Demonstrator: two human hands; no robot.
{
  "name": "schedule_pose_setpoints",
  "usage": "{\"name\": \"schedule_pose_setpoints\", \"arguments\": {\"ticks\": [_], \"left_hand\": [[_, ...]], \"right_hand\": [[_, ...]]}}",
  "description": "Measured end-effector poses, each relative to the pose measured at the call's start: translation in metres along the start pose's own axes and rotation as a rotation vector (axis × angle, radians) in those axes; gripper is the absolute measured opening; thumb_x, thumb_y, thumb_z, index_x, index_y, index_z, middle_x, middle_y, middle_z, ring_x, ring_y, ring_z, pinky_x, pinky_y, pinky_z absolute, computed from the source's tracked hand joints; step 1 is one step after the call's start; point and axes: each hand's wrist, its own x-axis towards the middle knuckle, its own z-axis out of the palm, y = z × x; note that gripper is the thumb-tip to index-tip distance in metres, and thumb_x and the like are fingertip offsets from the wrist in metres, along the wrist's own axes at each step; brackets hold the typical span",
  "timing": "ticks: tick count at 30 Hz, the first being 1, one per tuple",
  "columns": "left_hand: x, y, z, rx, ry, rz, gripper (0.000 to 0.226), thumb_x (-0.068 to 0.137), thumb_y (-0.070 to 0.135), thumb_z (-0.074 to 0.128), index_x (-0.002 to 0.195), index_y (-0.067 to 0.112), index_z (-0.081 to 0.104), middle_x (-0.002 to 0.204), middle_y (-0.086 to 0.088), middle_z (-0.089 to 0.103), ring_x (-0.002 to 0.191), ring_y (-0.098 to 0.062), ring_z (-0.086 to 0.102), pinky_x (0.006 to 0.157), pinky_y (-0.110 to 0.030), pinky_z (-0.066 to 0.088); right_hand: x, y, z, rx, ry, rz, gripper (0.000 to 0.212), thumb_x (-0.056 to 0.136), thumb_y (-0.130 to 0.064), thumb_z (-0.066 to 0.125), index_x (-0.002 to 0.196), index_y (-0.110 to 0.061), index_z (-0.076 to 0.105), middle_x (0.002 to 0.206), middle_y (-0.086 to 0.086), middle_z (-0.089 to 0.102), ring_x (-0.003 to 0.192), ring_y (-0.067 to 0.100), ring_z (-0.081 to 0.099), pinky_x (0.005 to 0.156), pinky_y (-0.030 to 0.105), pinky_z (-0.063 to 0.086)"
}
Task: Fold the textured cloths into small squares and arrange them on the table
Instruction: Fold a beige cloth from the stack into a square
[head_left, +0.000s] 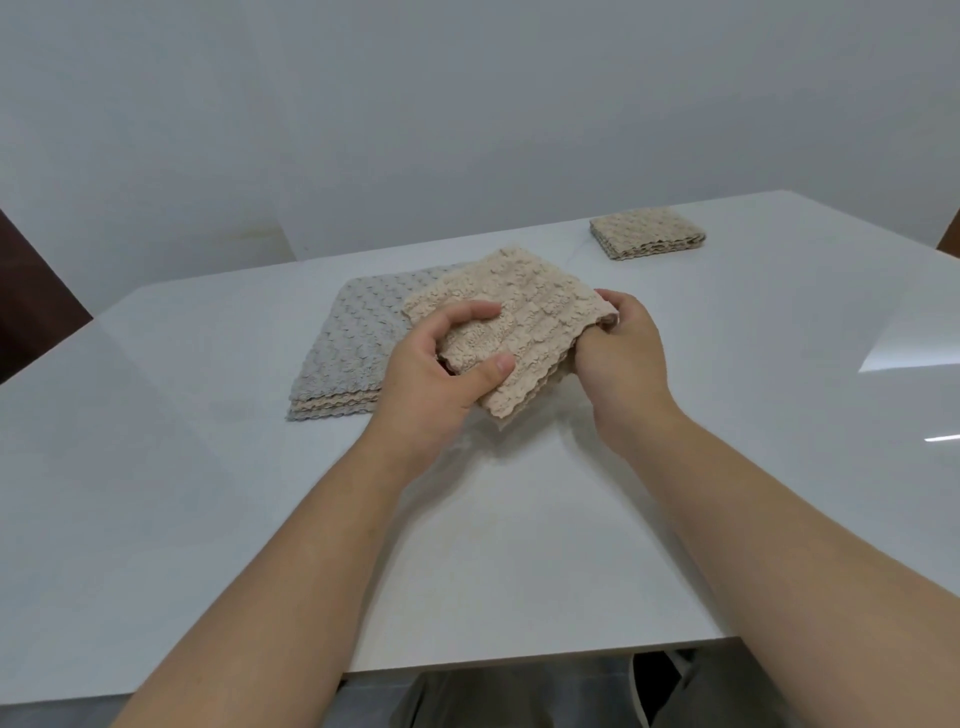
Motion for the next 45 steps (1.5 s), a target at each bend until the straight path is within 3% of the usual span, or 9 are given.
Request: {"name": "schedule_pose_setpoints", "arguments": {"ticks": [4, 8, 13, 19, 22, 30, 35, 41, 45], "left_hand": [[0.001, -0.002, 0.001, -0.056, -0.025, -0.094, 0.046, 0.083, 0.003, 0.08, 0.122, 0.024, 0.071, 0.127, 0.011, 0.067, 0.115, -0.006, 0.066, 0.098, -0.035, 0.055], [0.001, -0.002, 0.001, -0.085, -0.032, -0.153, 0.052, 0.084, 0.003, 0.079, 0.128, 0.029, 0.068, 0.129, 0.01, 0.068, 0.101, -0.019, 0.071, 0.091, -0.049, 0.06], [-0.002, 0.005, 0.005, -0.159, -0.045, -0.187, 0.048, 0.09, 0.001, 0.072, 0.132, 0.021, 0.065, 0.117, 0.014, 0.072, 0.077, -0.01, 0.073, 0.061, -0.026, 0.058], [-0.001, 0.005, 0.005, -0.218, -0.068, -0.237, 0.037, 0.09, 0.003, 0.07, 0.123, 0.02, 0.071, 0.114, 0.012, 0.075, 0.096, -0.018, 0.075, 0.076, -0.04, 0.063], [-0.002, 0.005, 0.009, -0.221, -0.076, -0.258, 0.036, 0.09, 0.006, 0.072, 0.123, 0.02, 0.073, 0.121, 0.006, 0.074, 0.102, -0.024, 0.074, 0.081, -0.046, 0.063], [0.004, 0.008, 0.006, -0.342, 0.146, -0.358, 0.029, 0.089, 0.004, 0.073, 0.117, 0.014, 0.074, 0.104, -0.005, 0.079, 0.083, -0.017, 0.076, 0.061, -0.028, 0.059], [0.009, 0.009, -0.005, -0.459, 0.164, -0.447, 0.034, 0.092, -0.006, 0.061, 0.12, 0.011, 0.07, 0.106, -0.011, 0.078, 0.094, -0.026, 0.076, 0.074, -0.033, 0.063], [0.016, 0.01, -0.017, -0.608, 0.155, -0.451, 0.042, 0.092, -0.012, 0.051, 0.125, 0.009, 0.066, 0.112, -0.017, 0.075, 0.102, -0.031, 0.074, 0.075, -0.035, 0.062], [0.015, 0.007, -0.021, -0.585, 0.146, -0.444, 0.041, 0.094, -0.011, 0.048, 0.123, 0.012, 0.066, 0.113, -0.016, 0.075, 0.103, -0.03, 0.074, 0.075, -0.033, 0.062]], "right_hand": [[0.0, -0.004, 0.0, 0.053, -0.043, 0.006, 0.028, 0.085, -0.012, 0.053, 0.103, -0.022, 0.072, 0.092, 0.001, 0.077, 0.082, 0.022, 0.071, 0.069, 0.038, 0.057], [-0.002, -0.006, -0.003, 0.071, -0.053, -0.03, 0.034, 0.089, -0.001, 0.051, 0.1, -0.026, 0.07, 0.093, -0.003, 0.077, 0.086, 0.017, 0.072, 0.067, 0.033, 0.056], [-0.003, -0.004, -0.006, -0.08, -0.034, -0.146, 0.032, 0.083, -0.002, 0.056, 0.098, -0.026, 0.07, 0.089, -0.007, 0.075, 0.082, 0.014, 0.07, 0.071, 0.038, 0.059], [-0.003, -0.006, -0.008, -0.084, 0.012, -0.149, 0.024, 0.081, -0.008, 0.056, 0.085, -0.028, 0.07, 0.079, -0.009, 0.073, 0.074, 0.012, 0.066, 0.068, 0.038, 0.057], [-0.002, -0.006, -0.008, -0.044, 0.031, -0.106, 0.025, 0.083, -0.013, 0.054, 0.09, -0.029, 0.072, 0.084, -0.013, 0.075, 0.083, 0.01, 0.07, 0.081, 0.041, 0.06], [-0.006, -0.015, -0.012, 0.039, -0.09, -0.092, 0.048, 0.08, 0.006, 0.047, 0.097, -0.022, 0.083, 0.08, 0.0, 0.078, 0.068, 0.015, 0.068, 0.066, 0.033, 0.057], [-0.008, -0.02, -0.008, 0.077, -0.219, -0.052, 0.048, 0.087, 0.01, 0.049, 0.102, -0.023, 0.081, 0.083, 0.011, 0.078, 0.063, 0.019, 0.068, 0.076, 0.045, 0.059], [-0.008, -0.021, -0.009, 0.145, -0.394, -0.028, 0.047, 0.093, 0.01, 0.046, 0.114, -0.021, 0.074, 0.101, 0.006, 0.078, 0.083, 0.02, 0.072, 0.071, 0.033, 0.057], [-0.007, -0.019, -0.01, 0.006, -0.405, -0.076, 0.04, 0.095, 0.004, 0.051, 0.121, -0.021, 0.068, 0.091, -0.001, 0.077, 0.072, 0.018, 0.07, 0.07, 0.039, 0.054]]}}
